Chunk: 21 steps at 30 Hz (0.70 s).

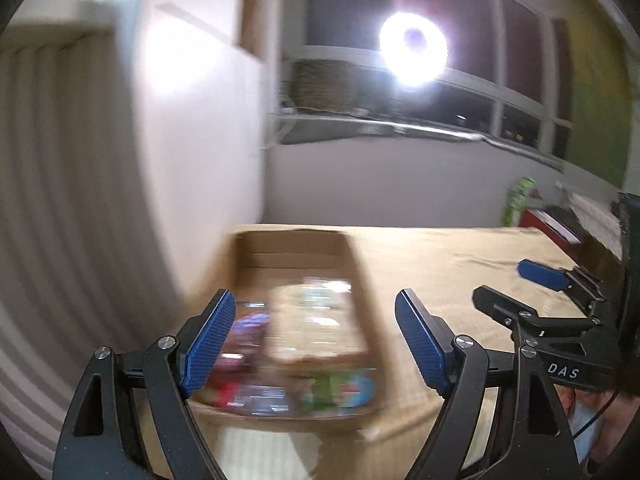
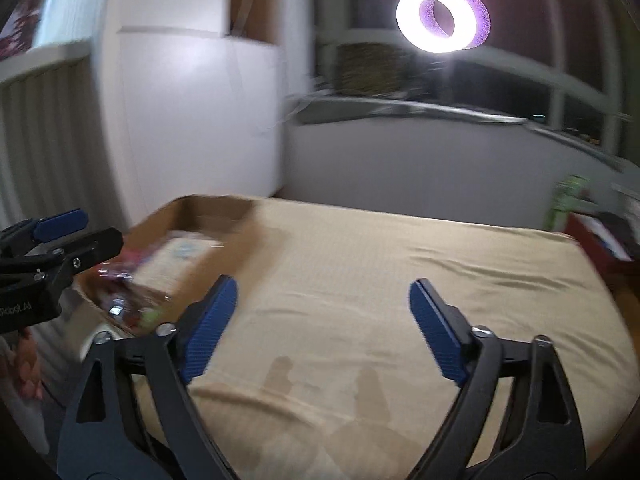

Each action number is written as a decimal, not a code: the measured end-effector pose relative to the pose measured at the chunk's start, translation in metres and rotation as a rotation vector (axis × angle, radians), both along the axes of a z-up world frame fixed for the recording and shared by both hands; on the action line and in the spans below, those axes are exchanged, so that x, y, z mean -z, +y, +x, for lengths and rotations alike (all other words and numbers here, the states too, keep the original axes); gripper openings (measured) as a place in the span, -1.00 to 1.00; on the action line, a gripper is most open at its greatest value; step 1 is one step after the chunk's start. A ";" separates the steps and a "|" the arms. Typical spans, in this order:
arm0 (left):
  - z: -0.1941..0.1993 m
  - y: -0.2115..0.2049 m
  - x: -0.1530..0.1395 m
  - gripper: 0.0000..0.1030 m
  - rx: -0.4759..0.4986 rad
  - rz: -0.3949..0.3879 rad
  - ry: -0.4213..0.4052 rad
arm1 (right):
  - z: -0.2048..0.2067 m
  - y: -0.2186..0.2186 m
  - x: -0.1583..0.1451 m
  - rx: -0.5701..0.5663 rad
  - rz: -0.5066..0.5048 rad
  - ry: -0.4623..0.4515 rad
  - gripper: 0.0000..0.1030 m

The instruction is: Organize snacks

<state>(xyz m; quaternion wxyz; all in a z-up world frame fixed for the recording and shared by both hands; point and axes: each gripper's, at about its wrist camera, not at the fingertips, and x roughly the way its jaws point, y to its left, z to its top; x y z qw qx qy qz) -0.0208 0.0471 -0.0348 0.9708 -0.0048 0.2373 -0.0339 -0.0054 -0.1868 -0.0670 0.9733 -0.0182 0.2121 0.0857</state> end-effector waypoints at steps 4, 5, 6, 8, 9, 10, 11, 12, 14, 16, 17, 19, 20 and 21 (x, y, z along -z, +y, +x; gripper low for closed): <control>-0.005 -0.047 -0.006 0.59 0.092 0.018 -0.018 | -0.027 -0.044 -0.019 0.109 0.006 -0.062 0.92; -0.007 -0.057 -0.008 0.59 0.111 0.025 -0.025 | -0.028 -0.047 -0.024 0.118 0.009 -0.071 0.92; -0.009 -0.065 -0.011 0.59 0.124 0.034 -0.032 | -0.032 -0.051 -0.028 0.122 0.013 -0.086 0.92; -0.012 -0.073 -0.016 0.59 0.139 0.040 -0.047 | -0.037 -0.052 -0.037 0.117 0.015 -0.108 1.00; -0.013 -0.075 -0.017 0.60 0.139 0.040 -0.052 | -0.039 -0.050 -0.040 0.114 0.013 -0.119 1.00; -0.014 -0.076 -0.020 0.62 0.136 0.038 -0.055 | -0.041 -0.049 -0.042 0.109 0.010 -0.128 1.00; -0.015 -0.075 -0.021 0.66 0.135 0.034 -0.060 | -0.040 -0.047 -0.043 0.105 0.009 -0.131 1.00; -0.015 -0.074 -0.022 0.66 0.134 0.032 -0.064 | -0.040 -0.046 -0.043 0.101 0.005 -0.131 1.00; -0.017 -0.075 -0.024 0.67 0.129 0.039 -0.068 | -0.040 -0.042 -0.043 0.096 0.002 -0.132 1.00; -0.019 -0.073 -0.024 0.67 0.122 0.041 -0.069 | -0.039 -0.032 -0.040 0.090 -0.001 -0.122 1.00; -0.019 -0.072 -0.024 0.67 0.119 0.039 -0.068 | -0.040 -0.029 -0.038 0.089 -0.005 -0.120 1.00; -0.022 -0.069 -0.024 0.67 0.112 0.033 -0.072 | -0.038 -0.025 -0.036 0.089 -0.012 -0.116 1.00; -0.022 -0.069 -0.024 0.67 0.109 0.032 -0.072 | -0.038 -0.024 -0.036 0.087 -0.014 -0.113 1.00; -0.023 -0.068 -0.024 0.67 0.106 0.031 -0.072 | -0.038 -0.023 -0.036 0.087 -0.016 -0.112 1.00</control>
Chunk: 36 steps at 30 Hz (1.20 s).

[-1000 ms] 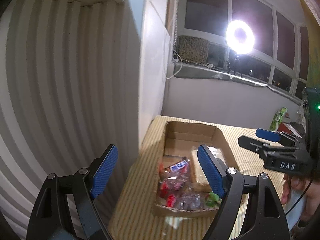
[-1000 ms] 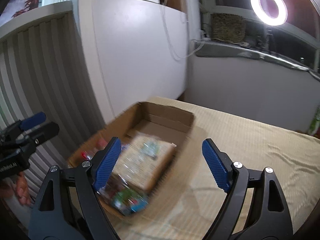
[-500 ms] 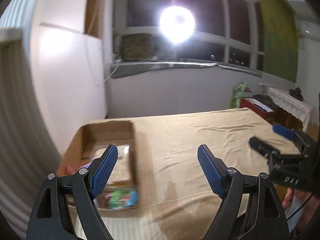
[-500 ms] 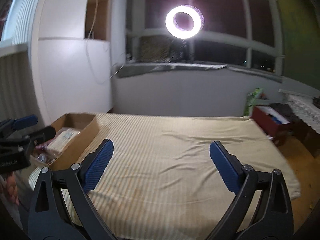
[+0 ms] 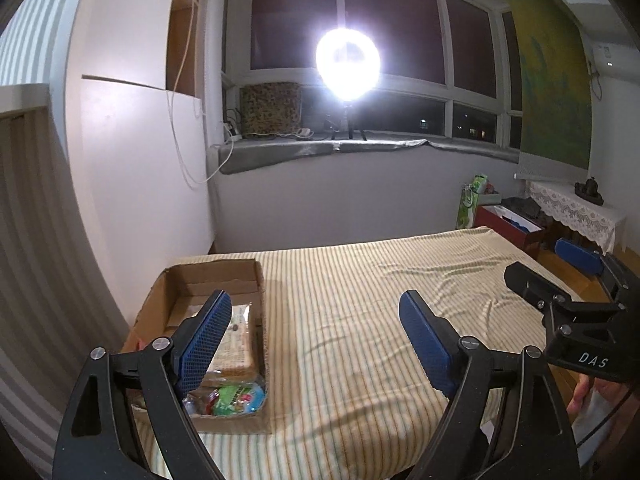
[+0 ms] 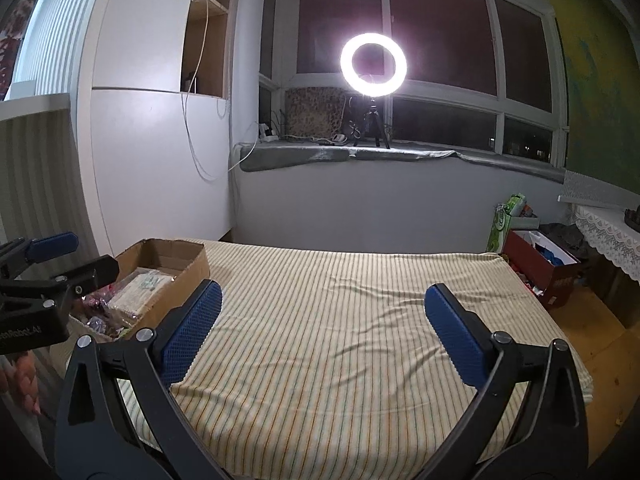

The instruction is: Organize snacks

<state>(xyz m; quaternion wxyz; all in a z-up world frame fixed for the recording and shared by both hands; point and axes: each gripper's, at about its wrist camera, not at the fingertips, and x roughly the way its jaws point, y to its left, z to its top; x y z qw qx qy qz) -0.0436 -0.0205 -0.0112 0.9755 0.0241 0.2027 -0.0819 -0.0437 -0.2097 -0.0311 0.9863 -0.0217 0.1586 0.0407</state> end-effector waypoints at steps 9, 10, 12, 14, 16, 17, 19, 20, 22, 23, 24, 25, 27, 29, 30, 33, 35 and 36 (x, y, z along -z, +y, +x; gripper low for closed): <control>-0.001 0.008 0.004 0.67 -0.019 -0.018 0.009 | 0.003 0.007 0.003 0.004 -0.016 0.015 1.00; -0.001 0.009 0.004 0.67 -0.021 -0.019 0.010 | 0.003 0.007 0.003 0.003 -0.017 0.015 1.00; 0.000 0.010 0.005 0.67 -0.024 -0.023 0.013 | 0.003 0.008 0.003 0.000 -0.018 0.019 1.00; 0.000 0.011 0.005 0.67 -0.026 -0.023 0.014 | 0.003 0.009 0.004 -0.001 -0.019 0.020 1.00; 0.000 0.012 0.005 0.67 -0.028 -0.024 0.014 | 0.004 0.010 0.004 -0.002 -0.020 0.024 1.00; 0.000 0.012 0.005 0.67 -0.029 -0.025 0.014 | 0.004 0.010 0.004 -0.002 -0.021 0.025 1.00; 0.000 0.012 0.004 0.67 -0.031 -0.025 0.014 | 0.003 0.011 0.004 -0.001 -0.020 0.024 1.00; 0.000 0.012 0.004 0.67 -0.031 -0.026 0.015 | 0.004 0.010 0.004 -0.002 -0.021 0.025 1.00; -0.001 0.012 0.005 0.67 -0.031 -0.027 0.015 | 0.003 0.011 0.004 -0.001 -0.022 0.026 1.00; -0.001 0.012 0.004 0.67 -0.031 -0.027 0.015 | 0.003 0.011 0.004 -0.001 -0.022 0.026 1.00; -0.001 0.012 0.005 0.67 -0.031 -0.026 0.016 | 0.003 0.011 0.004 -0.001 -0.022 0.027 1.00; -0.001 0.012 0.005 0.67 -0.030 -0.026 0.016 | 0.003 0.011 0.004 -0.001 -0.022 0.028 1.00; -0.001 0.012 0.005 0.67 -0.031 -0.027 0.015 | 0.002 0.012 0.005 0.000 -0.022 0.027 1.00; -0.001 0.012 0.005 0.67 -0.032 -0.026 0.015 | 0.003 0.012 0.005 0.000 -0.020 0.028 1.00; -0.001 0.012 0.005 0.67 -0.034 -0.025 0.015 | 0.002 0.011 0.004 0.000 -0.022 0.028 1.00; -0.001 0.012 0.005 0.67 -0.030 -0.029 0.016 | 0.002 0.012 0.004 0.001 -0.019 0.030 1.00; 0.001 0.012 0.006 0.93 -0.030 -0.025 0.035 | 0.003 0.013 0.005 0.000 -0.020 0.036 1.00; 0.003 0.013 0.006 0.99 -0.030 -0.028 0.038 | 0.003 0.012 0.005 0.001 -0.020 0.037 1.00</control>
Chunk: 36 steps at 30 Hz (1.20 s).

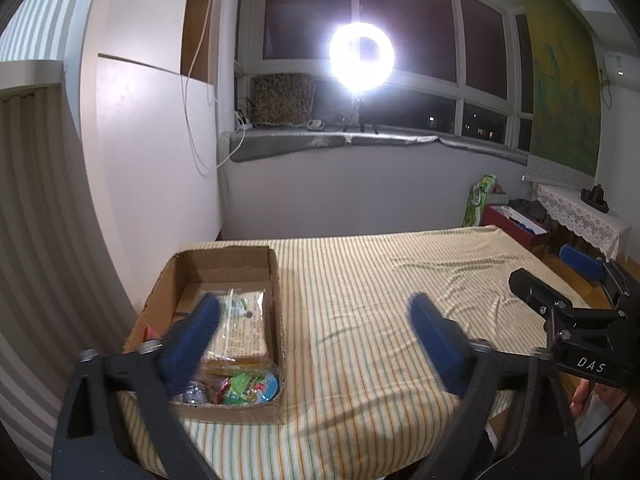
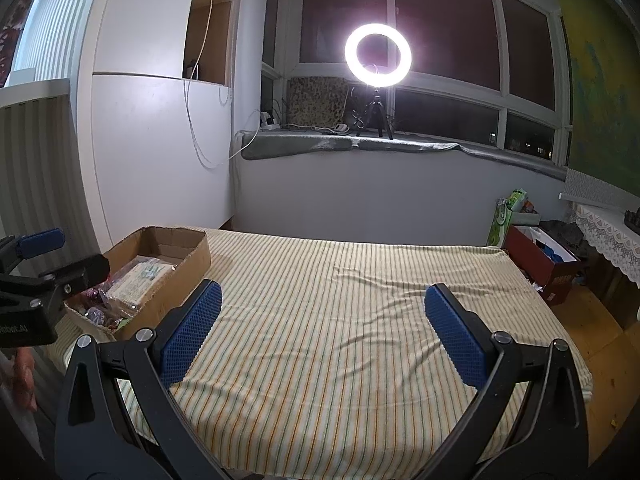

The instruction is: Organize snacks

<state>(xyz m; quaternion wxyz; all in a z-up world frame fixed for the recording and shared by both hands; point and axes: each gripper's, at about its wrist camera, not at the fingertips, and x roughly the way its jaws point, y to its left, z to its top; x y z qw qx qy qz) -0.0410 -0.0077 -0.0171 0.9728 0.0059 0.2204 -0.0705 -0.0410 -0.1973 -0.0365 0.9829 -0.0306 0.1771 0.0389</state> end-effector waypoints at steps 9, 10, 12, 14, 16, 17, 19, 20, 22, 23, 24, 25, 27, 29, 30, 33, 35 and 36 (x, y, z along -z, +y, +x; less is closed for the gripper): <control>0.002 0.003 0.000 0.99 0.001 -0.025 0.001 | 0.001 -0.002 0.000 0.002 0.003 0.003 1.00; 0.002 0.003 0.000 0.99 0.002 -0.027 0.000 | 0.001 -0.002 0.001 0.001 0.002 0.004 1.00; 0.001 0.003 0.000 0.99 -0.002 -0.026 -0.002 | 0.000 -0.002 0.001 0.001 0.002 0.003 1.00; 0.001 0.004 0.001 0.99 -0.003 -0.030 -0.001 | 0.000 -0.001 0.001 0.001 0.001 0.002 1.00; 0.001 0.005 0.001 0.99 -0.002 -0.033 0.002 | 0.000 -0.001 0.001 0.000 0.001 0.002 1.00; 0.002 0.006 0.001 0.99 -0.001 -0.034 0.004 | 0.000 -0.001 0.001 0.000 0.001 0.001 1.00; 0.001 0.006 0.002 0.99 0.002 -0.037 0.009 | 0.000 -0.001 0.001 0.000 0.001 0.000 1.00; 0.001 0.006 0.002 0.99 0.000 -0.036 0.012 | -0.001 0.000 0.001 0.000 0.001 -0.001 1.00; 0.001 0.005 0.002 0.99 -0.004 -0.023 0.003 | -0.001 0.000 0.001 0.001 0.000 -0.001 1.00; 0.001 0.005 0.002 0.99 -0.008 -0.016 0.001 | -0.001 0.000 0.001 0.002 0.000 0.000 1.00; 0.000 0.005 0.003 0.99 -0.011 -0.014 0.003 | -0.001 0.000 0.001 0.001 0.001 -0.001 1.00; 0.000 0.005 0.003 0.99 -0.011 -0.016 0.004 | -0.001 0.000 0.001 0.000 0.001 -0.001 1.00; 0.001 0.005 0.004 0.99 -0.014 -0.015 0.007 | -0.001 0.000 0.001 0.000 0.000 -0.001 1.00; 0.001 0.005 0.004 0.99 -0.015 -0.013 0.010 | -0.001 0.000 0.001 0.000 0.001 -0.001 1.00; 0.002 0.005 0.004 0.99 -0.015 -0.016 0.011 | -0.001 -0.001 0.001 0.000 0.001 0.000 1.00; 0.002 0.007 0.004 0.99 -0.018 -0.018 0.014 | -0.001 0.001 0.000 0.000 0.000 0.002 1.00; 0.002 0.007 0.005 0.99 -0.018 -0.019 0.015 | -0.001 0.001 0.000 0.000 0.000 0.002 1.00; 0.002 0.007 0.005 0.99 -0.018 -0.018 0.016 | -0.001 0.001 0.000 0.000 0.000 0.003 1.00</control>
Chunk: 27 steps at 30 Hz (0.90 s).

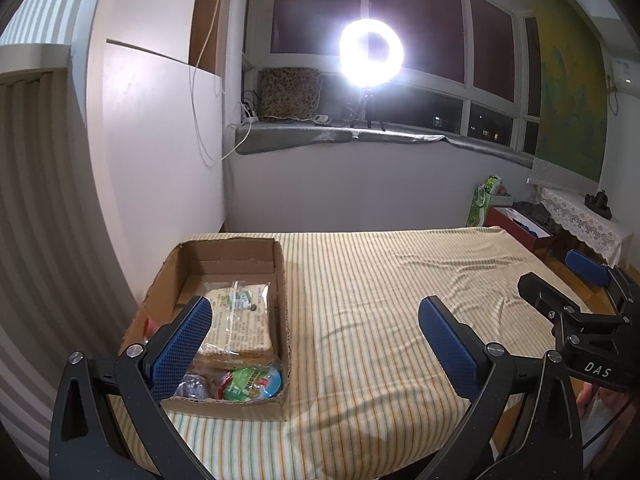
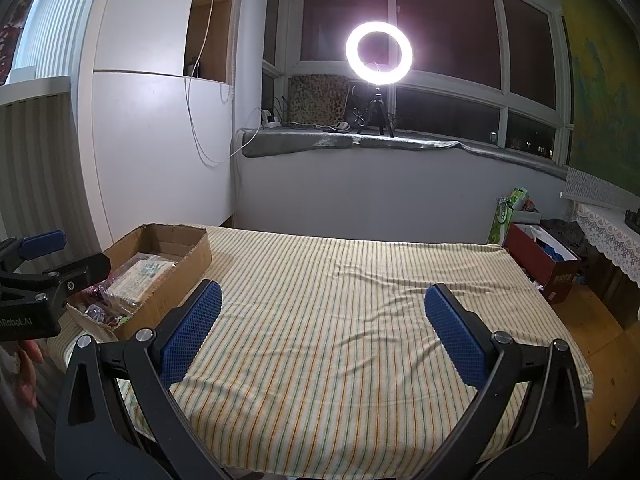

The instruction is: Organize snacks

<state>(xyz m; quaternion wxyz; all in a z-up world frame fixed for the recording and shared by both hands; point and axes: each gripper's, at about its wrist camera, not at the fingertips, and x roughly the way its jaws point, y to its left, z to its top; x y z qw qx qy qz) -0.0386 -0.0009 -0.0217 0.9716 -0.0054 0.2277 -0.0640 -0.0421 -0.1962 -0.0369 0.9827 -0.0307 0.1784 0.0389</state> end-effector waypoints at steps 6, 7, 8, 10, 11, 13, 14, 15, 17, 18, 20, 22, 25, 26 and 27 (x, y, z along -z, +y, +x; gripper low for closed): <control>-0.002 -0.001 0.001 0.99 0.001 0.004 0.003 | 0.000 0.000 0.000 0.002 0.001 0.000 1.00; -0.002 -0.001 0.001 0.99 0.002 0.003 0.003 | -0.001 0.001 0.000 0.002 0.001 0.000 1.00; -0.002 -0.001 0.001 0.99 0.002 0.002 0.003 | 0.000 0.000 0.000 0.003 0.001 -0.001 1.00; -0.002 -0.001 0.001 0.99 0.002 0.002 0.002 | -0.001 0.001 0.000 0.002 0.002 -0.002 1.00; -0.002 -0.001 0.001 0.99 0.003 0.002 0.003 | -0.001 0.001 0.000 0.002 0.001 -0.002 1.00; -0.002 -0.001 0.002 0.99 -0.001 0.003 0.003 | -0.001 0.001 0.000 0.001 0.000 -0.002 1.00; -0.003 -0.001 0.002 0.99 -0.001 0.003 0.003 | -0.001 0.001 0.001 0.000 0.000 -0.001 1.00; -0.003 -0.002 0.001 0.99 -0.001 0.002 0.003 | -0.001 0.001 0.001 0.001 0.000 -0.002 1.00; -0.003 -0.002 0.001 0.99 -0.001 0.003 0.002 | -0.001 0.000 0.001 0.001 0.000 -0.001 1.00; -0.003 -0.002 0.002 0.99 -0.001 0.005 0.003 | -0.001 0.001 0.001 0.001 0.000 -0.001 1.00; -0.003 -0.001 0.001 0.99 -0.001 0.003 0.003 | -0.001 0.001 0.001 0.001 0.000 -0.002 1.00; -0.003 -0.002 0.001 0.99 -0.002 0.004 0.003 | -0.001 0.001 0.001 0.002 0.001 -0.004 1.00; -0.002 -0.001 0.001 0.99 -0.002 0.004 0.003 | -0.002 0.001 0.001 0.000 -0.001 -0.001 1.00; -0.003 -0.001 0.002 0.99 -0.004 0.004 0.002 | -0.001 0.001 0.001 0.000 0.000 0.000 1.00; -0.003 -0.001 0.002 0.99 -0.006 0.006 0.002 | -0.002 0.001 0.001 0.001 0.001 0.001 1.00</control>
